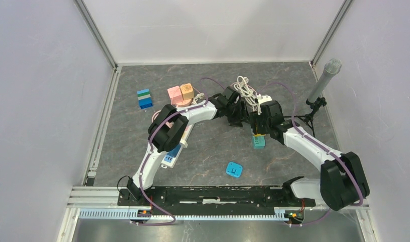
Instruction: Pull the plug off the socket
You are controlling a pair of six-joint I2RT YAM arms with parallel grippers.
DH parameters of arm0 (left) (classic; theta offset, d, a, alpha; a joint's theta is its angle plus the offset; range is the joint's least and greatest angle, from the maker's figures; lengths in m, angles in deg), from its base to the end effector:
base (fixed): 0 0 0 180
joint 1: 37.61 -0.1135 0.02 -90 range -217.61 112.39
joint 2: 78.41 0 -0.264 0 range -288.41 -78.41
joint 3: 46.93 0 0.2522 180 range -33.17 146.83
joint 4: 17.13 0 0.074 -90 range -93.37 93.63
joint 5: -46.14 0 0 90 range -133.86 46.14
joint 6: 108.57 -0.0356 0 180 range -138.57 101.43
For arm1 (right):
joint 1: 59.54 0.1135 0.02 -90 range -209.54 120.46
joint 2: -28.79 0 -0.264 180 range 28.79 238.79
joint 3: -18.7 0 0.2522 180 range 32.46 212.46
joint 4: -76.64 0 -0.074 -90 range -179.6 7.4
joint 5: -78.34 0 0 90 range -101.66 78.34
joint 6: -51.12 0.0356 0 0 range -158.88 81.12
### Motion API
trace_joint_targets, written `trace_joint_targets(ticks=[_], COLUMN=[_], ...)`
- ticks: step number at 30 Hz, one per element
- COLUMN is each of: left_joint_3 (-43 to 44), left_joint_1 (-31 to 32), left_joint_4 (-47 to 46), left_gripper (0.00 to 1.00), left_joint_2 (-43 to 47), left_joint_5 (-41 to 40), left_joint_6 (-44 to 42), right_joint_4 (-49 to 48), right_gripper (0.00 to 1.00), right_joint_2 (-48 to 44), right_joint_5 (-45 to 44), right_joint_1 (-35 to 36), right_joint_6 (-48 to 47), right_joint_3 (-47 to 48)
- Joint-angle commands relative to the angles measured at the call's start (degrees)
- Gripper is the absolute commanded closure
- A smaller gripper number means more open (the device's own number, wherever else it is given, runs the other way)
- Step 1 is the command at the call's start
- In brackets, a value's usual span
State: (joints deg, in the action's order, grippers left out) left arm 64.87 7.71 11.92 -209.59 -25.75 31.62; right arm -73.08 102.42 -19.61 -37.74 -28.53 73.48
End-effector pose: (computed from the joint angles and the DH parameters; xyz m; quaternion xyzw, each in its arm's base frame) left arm 0.3460 -0.3656 0.1478 0.0166 0.9248 -0.3583 0.1267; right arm 0.2393 0.0904 0.2027 -0.0692 0.9326 0.0340 0.3527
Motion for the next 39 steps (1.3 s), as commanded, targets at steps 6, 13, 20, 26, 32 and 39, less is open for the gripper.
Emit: trace_joint_targets(ticks=[6,13,20,26,32,39], left_joint_3=[0.30,4.66,4.24,3.46,2.32,2.57], left_joint_1=[-0.59,-0.23,0.21,0.21,0.21,0.21], left_joint_4=[-6.12,-1.12,5.97,12.15,13.14,13.84], left_gripper=[0.40,0.58,0.66,0.68,0.69,0.70], left_joint_2=[-0.30,-5.39,-7.00,-8.57,-9.32,-9.95], left_joint_5=[2.25,2.77,0.47,-0.62,-0.29,-0.40], left_joint_6=[3.53,2.98,3.28,0.11,-0.32,-0.71], right_joint_4=[-4.19,-4.28,-6.20,-7.91,-13.04,-18.58], right_gripper=[0.42,0.58,1.00,1.00,1.00,1.00], right_joint_2=[0.33,0.47,-0.56,-2.47,-7.28,-11.36], right_joint_5=[-0.55,-0.60,0.84,3.02,4.19,0.83], right_joint_1=[0.08,0.08,0.08,-0.09,-0.09,0.04], right_joint_6=[0.18,0.48,2.36,4.11,2.71,-1.53], right_joint_3=[-2.15,-2.12,-2.79,-3.13,-6.07,-12.64])
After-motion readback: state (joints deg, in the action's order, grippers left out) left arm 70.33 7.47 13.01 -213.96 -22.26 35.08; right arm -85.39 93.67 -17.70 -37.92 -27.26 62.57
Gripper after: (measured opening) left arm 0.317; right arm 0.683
